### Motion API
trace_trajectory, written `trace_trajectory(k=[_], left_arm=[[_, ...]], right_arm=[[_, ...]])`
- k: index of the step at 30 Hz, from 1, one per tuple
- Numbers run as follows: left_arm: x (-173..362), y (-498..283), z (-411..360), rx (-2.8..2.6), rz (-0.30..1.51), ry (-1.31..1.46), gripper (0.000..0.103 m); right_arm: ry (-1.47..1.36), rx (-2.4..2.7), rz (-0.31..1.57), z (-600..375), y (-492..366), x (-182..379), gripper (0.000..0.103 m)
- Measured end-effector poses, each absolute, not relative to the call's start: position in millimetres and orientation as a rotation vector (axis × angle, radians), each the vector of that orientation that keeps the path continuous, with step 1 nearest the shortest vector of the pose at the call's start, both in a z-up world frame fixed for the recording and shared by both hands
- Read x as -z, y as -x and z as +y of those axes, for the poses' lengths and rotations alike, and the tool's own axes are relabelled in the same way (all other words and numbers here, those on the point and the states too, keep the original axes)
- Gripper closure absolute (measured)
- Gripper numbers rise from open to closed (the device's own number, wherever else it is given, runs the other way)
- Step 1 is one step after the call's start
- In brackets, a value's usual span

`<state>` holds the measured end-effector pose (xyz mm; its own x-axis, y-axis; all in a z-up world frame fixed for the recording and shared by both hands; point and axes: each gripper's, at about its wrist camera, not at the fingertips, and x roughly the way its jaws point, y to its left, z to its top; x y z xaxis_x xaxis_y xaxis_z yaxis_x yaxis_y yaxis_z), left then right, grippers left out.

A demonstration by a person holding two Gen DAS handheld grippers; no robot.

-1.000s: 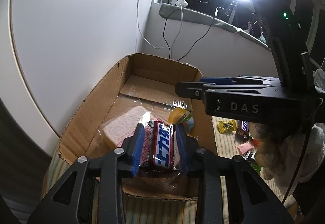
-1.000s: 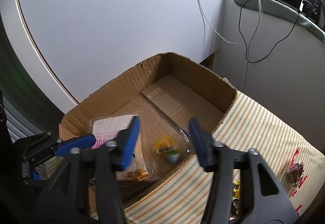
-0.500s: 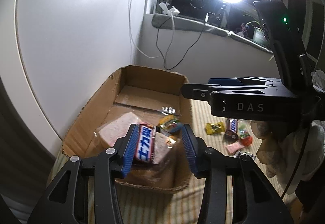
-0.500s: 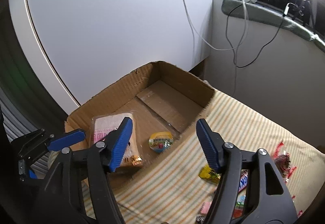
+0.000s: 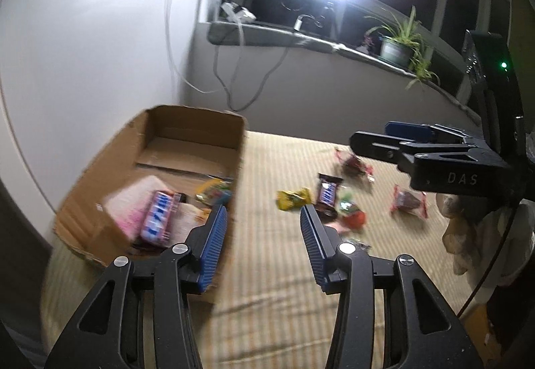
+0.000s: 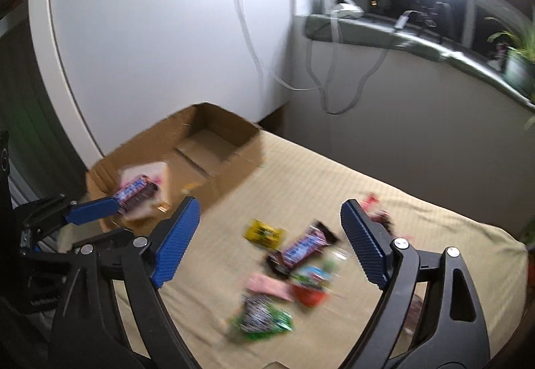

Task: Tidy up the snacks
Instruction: 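Move the left gripper to the black candy packet while the right approaches the bagged pastry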

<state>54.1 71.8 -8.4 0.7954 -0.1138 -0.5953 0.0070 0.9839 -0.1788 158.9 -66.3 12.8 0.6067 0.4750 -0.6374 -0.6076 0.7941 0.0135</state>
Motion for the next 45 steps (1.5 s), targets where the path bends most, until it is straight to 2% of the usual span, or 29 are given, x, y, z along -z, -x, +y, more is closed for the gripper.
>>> trace_trajectory(k=[17,27,39,40,43,45], left_arm=[[48,-72,1,0.244,0.786,0.193,0.057],[63,-85,-9,0.267,0.854,0.219,0.057],[76,-109,-15,0.254,0.909,0.238,0.057],[77,-111,-16,0.250,0.909,0.232,0.057],[80,-114,-20,0.241,0.914,0.207,0.057],[82,-114,-19,0.243,0.917,0.203,0.059]], right_arm=[[0.155,-0.386,0.771,-224,-163,37,0.014],[0.252,-0.428,0.807,-216,-180,68,0.014],[0.323,-0.463,0.830,-204,-195,81,0.015],[0.322,-0.465,0.831,-204,-195,81,0.015],[0.329,-0.470,0.845,-203,-196,82,0.025],[0.351,-0.466,0.849,-201,-196,85,0.026]])
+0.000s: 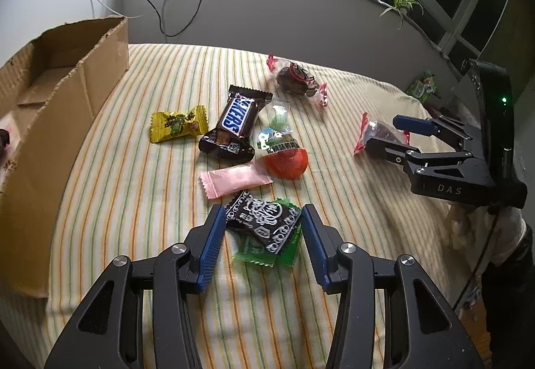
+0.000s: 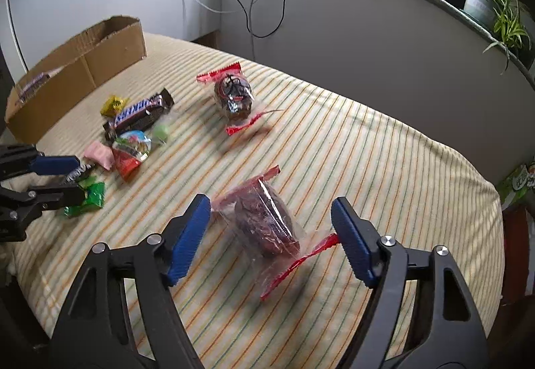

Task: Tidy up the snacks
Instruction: 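Move the left gripper to the black candy packet while the right approaches the bagged pastry, then grasp the black candy packet with left gripper while right grasps the bagged pastry, then carry the black packet and bagged pastry over the box and release both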

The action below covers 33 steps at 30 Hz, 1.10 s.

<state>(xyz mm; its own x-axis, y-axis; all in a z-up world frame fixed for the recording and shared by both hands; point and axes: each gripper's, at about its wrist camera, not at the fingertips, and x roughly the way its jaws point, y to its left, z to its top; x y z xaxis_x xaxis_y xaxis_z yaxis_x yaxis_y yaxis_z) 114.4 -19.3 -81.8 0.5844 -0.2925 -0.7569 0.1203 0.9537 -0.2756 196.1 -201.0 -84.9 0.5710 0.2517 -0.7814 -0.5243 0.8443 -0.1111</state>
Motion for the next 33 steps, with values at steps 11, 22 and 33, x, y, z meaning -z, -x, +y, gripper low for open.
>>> trace_trajectory(k=[11,22,33], left_arm=[[83,-115,-9,0.241,0.903,0.225,0.083],[73,-109,-5,0.228,0.854,0.216,0.093],[46,-97,13,0.207,0.771,0.231,0.093]], right_arm=[[0.328,-0.477,0.885,-201,-199,95,0.067],[0.281,-0.473,0.877,-206,-192,87,0.069],[0.277,-0.493,0.809,-192,-179,55,0.069]])
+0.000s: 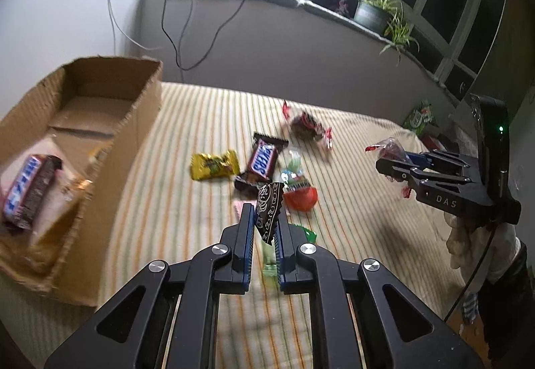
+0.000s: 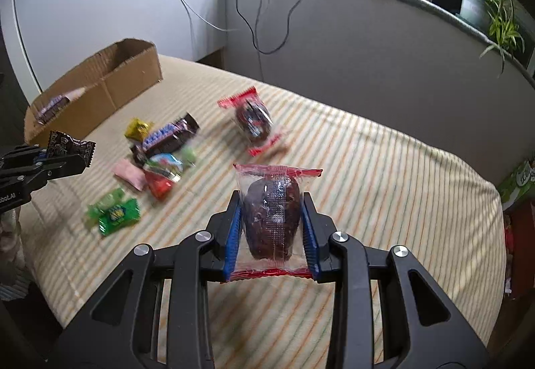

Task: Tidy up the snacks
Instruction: 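Carry the black packet and bagged pastry over the box and release both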

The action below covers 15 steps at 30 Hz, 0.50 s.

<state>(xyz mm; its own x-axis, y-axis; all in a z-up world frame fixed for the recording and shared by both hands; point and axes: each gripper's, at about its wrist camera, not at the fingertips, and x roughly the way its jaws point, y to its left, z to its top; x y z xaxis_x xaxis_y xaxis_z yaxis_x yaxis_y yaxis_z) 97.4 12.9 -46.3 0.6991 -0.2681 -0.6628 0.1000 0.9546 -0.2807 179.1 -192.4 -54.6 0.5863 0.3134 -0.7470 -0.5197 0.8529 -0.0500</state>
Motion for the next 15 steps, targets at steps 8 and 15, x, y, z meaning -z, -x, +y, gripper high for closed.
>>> trace_trajectory(k=[8,15], left_arm=[[26,-86,40,0.166,0.705,0.235,0.093],[18,-79,73,0.116,0.676,0.256,0.093]], right_arm=[[0.267,-0.540,0.765,-160,-177,28,0.069],[0.279,-0.583,0.743,-121,-178,13,0.069]])
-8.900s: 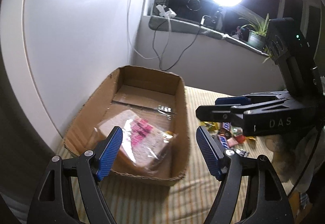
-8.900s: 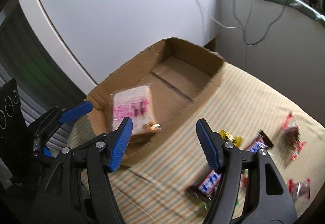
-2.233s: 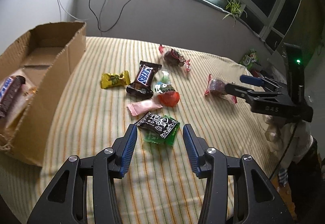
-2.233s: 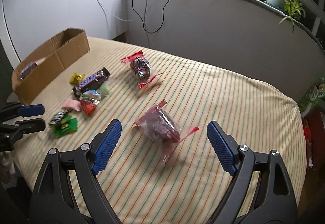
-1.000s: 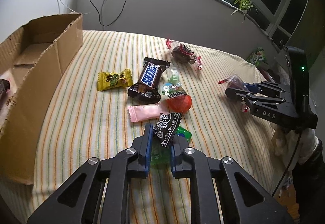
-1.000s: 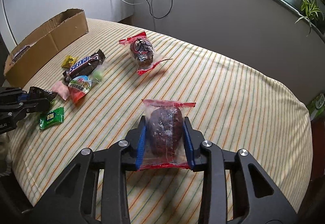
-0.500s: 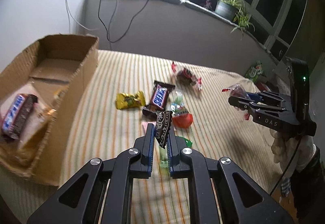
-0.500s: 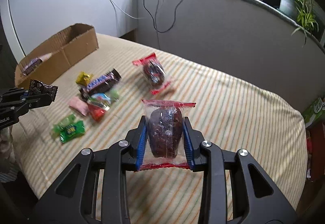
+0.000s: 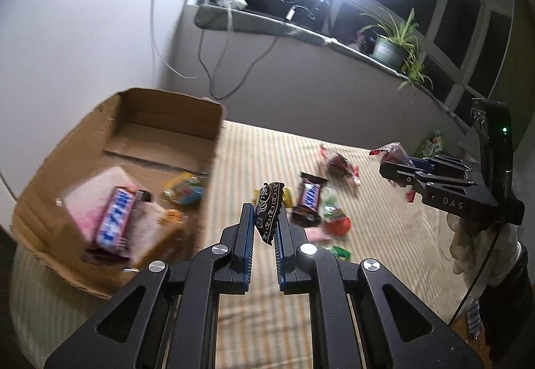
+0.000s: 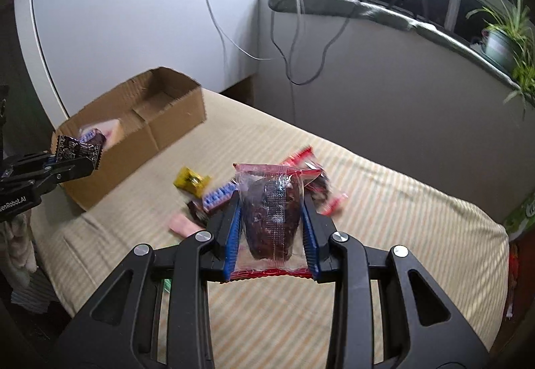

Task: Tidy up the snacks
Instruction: 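Carry the black packet and bagged pastry over the box and release both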

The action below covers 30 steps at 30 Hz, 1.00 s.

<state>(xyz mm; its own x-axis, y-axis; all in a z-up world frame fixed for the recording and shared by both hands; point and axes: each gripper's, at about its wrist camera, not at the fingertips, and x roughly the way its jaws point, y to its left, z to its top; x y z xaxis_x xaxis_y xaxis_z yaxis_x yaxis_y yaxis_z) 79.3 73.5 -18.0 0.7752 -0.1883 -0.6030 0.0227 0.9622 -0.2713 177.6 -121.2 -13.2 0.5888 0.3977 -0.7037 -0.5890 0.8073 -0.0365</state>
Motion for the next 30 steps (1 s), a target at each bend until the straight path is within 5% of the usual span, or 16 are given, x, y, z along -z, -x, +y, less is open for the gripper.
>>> trace_trajectory(k=[30], left_arm=[[22,-106,175,-0.034,0.667,0.304,0.093]], right_arm=[[0.327,-0.834,0.768,83,-214,14,0.069]])
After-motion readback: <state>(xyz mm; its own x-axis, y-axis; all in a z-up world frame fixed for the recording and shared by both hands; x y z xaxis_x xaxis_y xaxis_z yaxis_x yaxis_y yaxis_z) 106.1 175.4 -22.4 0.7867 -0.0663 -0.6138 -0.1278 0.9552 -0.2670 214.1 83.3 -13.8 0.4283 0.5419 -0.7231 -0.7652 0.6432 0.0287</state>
